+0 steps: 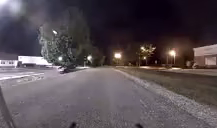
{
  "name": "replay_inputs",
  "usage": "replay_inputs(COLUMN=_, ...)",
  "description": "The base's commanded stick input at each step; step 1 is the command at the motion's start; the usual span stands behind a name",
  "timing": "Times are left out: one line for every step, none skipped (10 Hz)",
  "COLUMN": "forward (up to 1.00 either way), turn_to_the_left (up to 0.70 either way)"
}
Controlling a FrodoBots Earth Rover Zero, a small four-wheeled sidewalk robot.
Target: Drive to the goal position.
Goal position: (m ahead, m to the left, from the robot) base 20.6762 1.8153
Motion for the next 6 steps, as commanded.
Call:
replay_inputs(forward=0.50, turn_to_the_left=0.00)
replay_inputs(forward=0.50, turn_to_the_left=0.00)
replay_inputs(forward=0.50, turn_to_the_left=0.01)
replay_inputs(forward=0.50, turn_to_the_left=0.07)
replay_inputs(forward=0.50, turn_to_the_left=0.12)
replay_inputs(forward=0.50, turn_to_the_left=0.07)
